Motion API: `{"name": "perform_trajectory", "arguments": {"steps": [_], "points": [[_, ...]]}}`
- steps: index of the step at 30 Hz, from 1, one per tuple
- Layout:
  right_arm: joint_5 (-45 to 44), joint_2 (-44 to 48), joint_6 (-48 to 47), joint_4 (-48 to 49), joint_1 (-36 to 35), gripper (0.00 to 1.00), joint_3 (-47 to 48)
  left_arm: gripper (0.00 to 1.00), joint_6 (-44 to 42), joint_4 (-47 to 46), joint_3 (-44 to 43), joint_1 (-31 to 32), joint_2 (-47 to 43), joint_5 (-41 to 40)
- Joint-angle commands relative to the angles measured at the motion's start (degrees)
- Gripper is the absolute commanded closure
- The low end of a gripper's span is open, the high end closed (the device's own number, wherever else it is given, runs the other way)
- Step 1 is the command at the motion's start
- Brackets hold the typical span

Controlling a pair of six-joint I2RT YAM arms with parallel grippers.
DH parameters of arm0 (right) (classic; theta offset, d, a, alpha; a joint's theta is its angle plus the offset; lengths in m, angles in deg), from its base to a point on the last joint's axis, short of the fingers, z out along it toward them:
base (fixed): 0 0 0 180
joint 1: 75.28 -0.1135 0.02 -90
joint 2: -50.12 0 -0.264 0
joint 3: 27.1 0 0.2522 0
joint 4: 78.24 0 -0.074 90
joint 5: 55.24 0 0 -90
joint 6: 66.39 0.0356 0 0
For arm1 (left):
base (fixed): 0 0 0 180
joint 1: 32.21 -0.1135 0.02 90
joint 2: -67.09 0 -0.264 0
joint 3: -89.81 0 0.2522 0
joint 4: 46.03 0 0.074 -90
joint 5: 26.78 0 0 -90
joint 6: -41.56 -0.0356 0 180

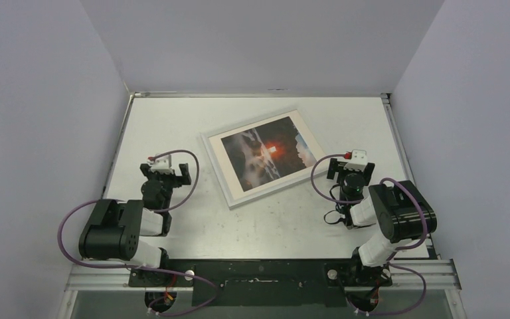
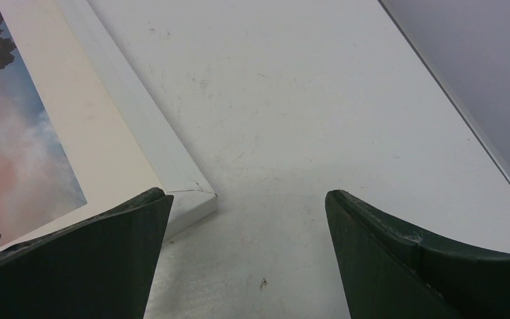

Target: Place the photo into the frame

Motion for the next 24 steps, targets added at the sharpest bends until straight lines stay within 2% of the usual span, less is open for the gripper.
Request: {"name": "perform_trajectory", "arguments": {"steps": [1, 3, 6, 9, 11, 24], "points": [[0.32, 0.33, -0.21, 2.78, -0.17, 0.1, 0.47, 0.04, -0.12, -7.31, 4.01, 0.29, -0.41, -1.73], [0.44, 0.35, -0.21, 2.63, -0.06, 0.1, 0.62, 0.04, 0.36, -2.7, 1.5, -0.07, -0.29, -1.43], [2.35, 0.35, 0.17, -0.56, 1.27, 0.1, 2.15, 0.04, 1.96, 10.11, -5.63, -0.76, -0.31, -3.13], [4.69, 0.27, 1.27, -2.17, 2.67, 0.1, 3.12, 0.04, 3.12, 7.32, -3.84, -1.16, -0.66, -4.84], [4.89, 0.33, 1.27, -2.21, 2.83, 0.1, 3.15, 0.04, 2.82, 9.57, -5.46, -1.09, -0.31, -4.89], [4.85, 0.34, 1.24, -2.16, 2.8, 0.1, 3.06, 0.04, 2.52, 9.8, -5.7, -0.59, -0.04, -5.32]]}}
